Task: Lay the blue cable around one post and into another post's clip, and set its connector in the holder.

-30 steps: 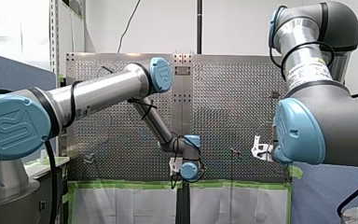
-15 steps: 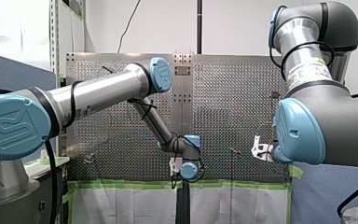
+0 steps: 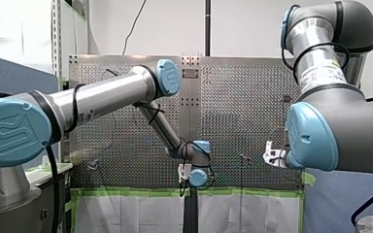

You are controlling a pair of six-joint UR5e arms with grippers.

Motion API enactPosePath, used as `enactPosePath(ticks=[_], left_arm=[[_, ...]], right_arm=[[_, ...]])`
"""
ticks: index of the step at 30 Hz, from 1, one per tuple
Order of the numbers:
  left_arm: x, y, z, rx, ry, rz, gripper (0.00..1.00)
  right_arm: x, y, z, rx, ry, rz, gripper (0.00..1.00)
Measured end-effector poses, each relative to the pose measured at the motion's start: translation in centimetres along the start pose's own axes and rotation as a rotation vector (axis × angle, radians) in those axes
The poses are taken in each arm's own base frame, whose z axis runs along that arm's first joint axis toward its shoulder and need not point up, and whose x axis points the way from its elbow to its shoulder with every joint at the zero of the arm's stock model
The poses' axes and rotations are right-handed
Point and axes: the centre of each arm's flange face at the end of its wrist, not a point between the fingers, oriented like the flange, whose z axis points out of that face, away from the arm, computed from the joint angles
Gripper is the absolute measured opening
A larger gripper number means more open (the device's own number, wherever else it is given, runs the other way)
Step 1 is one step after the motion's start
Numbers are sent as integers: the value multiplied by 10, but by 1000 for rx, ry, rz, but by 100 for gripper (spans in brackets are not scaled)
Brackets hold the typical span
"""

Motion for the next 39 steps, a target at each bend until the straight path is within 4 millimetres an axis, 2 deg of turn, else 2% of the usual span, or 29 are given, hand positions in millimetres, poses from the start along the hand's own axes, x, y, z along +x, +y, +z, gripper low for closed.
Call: enactPosePath(ticks=[9, 14, 22, 29, 39], left_arm=[[-9, -26, -18, 30, -8, 18, 1], [-23, -42, -33, 57, -24, 32, 1], [-48, -51, -50, 78, -72, 47, 1], [-43, -58, -69, 104, -71, 69, 1], [-50, -74, -70, 137, -81, 58, 1]], right_arm=[[29, 4, -4, -31, 17, -12, 2], [31, 7, -5, -42, 20, -10, 2], [31, 11, -6, -45, 27, -7, 2], [33, 14, -4, -47, 38, 7, 2], [37, 25, 1, -54, 72, 28, 2]])
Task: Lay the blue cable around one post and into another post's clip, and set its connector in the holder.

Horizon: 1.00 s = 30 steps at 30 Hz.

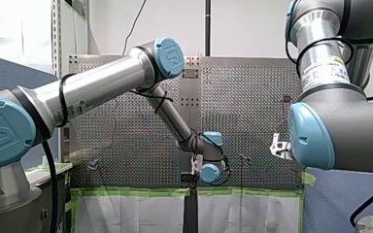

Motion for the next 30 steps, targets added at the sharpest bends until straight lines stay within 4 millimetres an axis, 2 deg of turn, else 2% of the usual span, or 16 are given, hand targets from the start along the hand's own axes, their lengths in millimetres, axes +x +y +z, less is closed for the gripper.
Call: enactPosePath(ticks=[11, 19, 30], left_arm=[[3, -8, 21, 22, 19, -63, 1], [-9, 0, 42, 10, 8, -103, 1], [-8, 12, 50, 1, 19, -112, 1]], right_arm=[[7, 6, 7, 12, 52, 22, 2], [13, 8, 13, 20, 67, 28, 2], [14, 8, 15, 20, 71, 30, 2]])
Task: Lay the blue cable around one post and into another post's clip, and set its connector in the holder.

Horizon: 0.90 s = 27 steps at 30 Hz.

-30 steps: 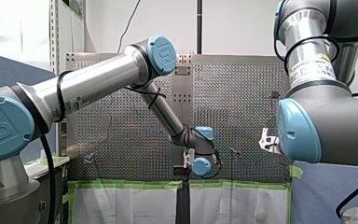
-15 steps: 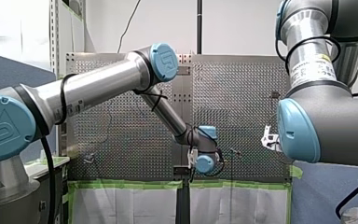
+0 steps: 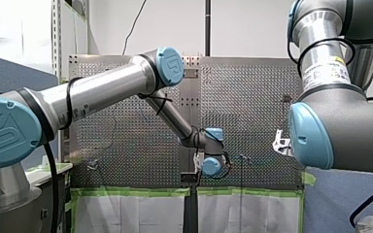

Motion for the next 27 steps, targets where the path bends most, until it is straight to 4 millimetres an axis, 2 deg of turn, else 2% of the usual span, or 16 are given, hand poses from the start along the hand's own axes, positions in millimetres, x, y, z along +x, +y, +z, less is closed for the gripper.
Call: enactPosePath(ticks=[10, 16, 22, 27], left_arm=[[29, 3, -2, 6, 57, 32, 1], [27, 5, 2, 4, 53, 26, 1], [27, 7, 4, 2, 54, 25, 1], [27, 9, 5, 0, 53, 25, 1]], right_arm=[[3, -1, 7, 18, -23, 1, 2], [4, -6, 11, 64, -30, -1, 2], [-7, -6, 16, 95, -56, -1, 2], [-10, -4, 21, 101, -55, 6, 2]])
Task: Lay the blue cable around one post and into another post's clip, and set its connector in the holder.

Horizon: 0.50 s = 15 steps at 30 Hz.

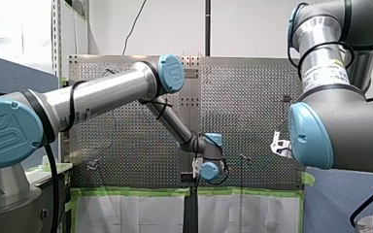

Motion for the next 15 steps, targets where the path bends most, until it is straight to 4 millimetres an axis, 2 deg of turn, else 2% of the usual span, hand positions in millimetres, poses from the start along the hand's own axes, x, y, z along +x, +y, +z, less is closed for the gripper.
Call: enactPosePath(ticks=[15], left_arm=[[-3, 6, 5, -11, 4, 0, 1]], right_arm=[[8, 14, 11, -6, 24, 26, 2]])
